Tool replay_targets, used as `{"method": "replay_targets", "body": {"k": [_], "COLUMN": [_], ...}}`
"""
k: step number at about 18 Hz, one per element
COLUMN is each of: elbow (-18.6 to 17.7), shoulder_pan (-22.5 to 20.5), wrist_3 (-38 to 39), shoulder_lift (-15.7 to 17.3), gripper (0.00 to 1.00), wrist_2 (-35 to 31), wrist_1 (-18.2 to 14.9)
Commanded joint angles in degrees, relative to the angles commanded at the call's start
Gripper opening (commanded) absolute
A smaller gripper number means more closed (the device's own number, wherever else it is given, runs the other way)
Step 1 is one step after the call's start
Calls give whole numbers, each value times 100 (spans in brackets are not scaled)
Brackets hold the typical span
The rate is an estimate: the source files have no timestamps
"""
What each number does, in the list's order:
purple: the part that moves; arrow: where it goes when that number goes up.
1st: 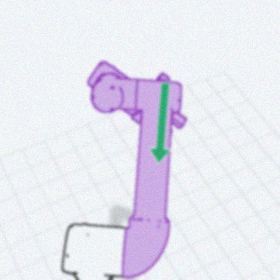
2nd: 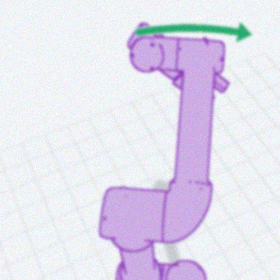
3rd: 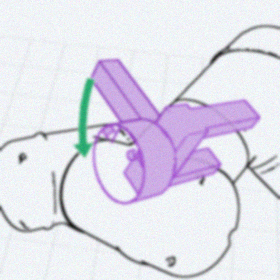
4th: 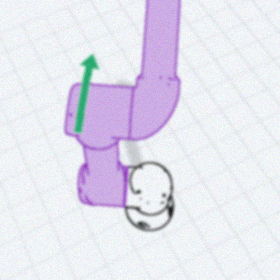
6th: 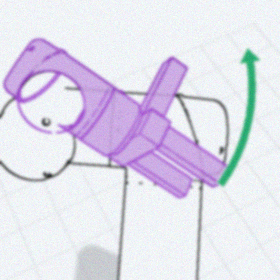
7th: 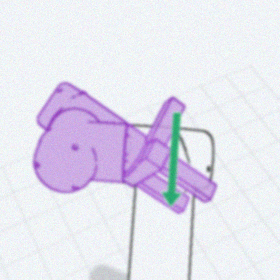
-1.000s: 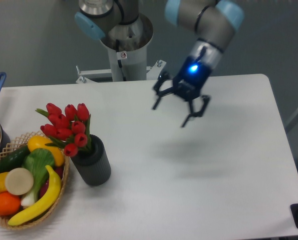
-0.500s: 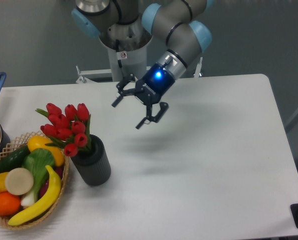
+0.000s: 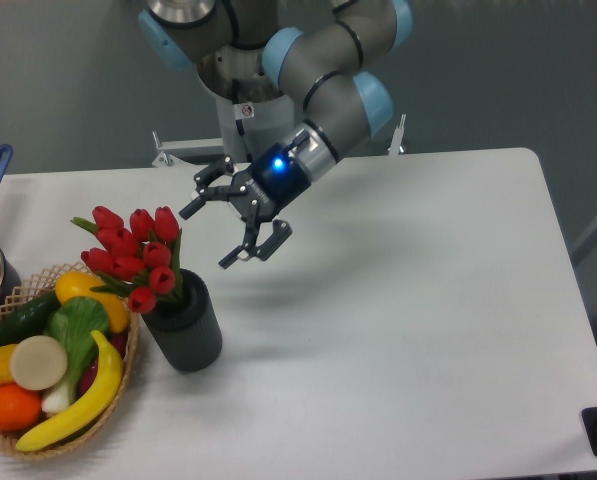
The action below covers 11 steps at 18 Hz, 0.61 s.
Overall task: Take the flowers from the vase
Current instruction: 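Move the open gripper across the table toward the red tulips, then lower the gripper around the tulip stems above the black vase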
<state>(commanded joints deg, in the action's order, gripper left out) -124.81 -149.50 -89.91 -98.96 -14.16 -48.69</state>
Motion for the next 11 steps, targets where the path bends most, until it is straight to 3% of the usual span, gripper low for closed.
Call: {"method": "replay_targets", "body": {"k": [9,11], "elbow": [474,484], "shoulder_pan": [404,571], "wrist_3": [0,0], "shoulder_lift": [-448,-492], "gripper": [100,88], "wrist_2": [124,124], "wrist_1": [26,88]}}
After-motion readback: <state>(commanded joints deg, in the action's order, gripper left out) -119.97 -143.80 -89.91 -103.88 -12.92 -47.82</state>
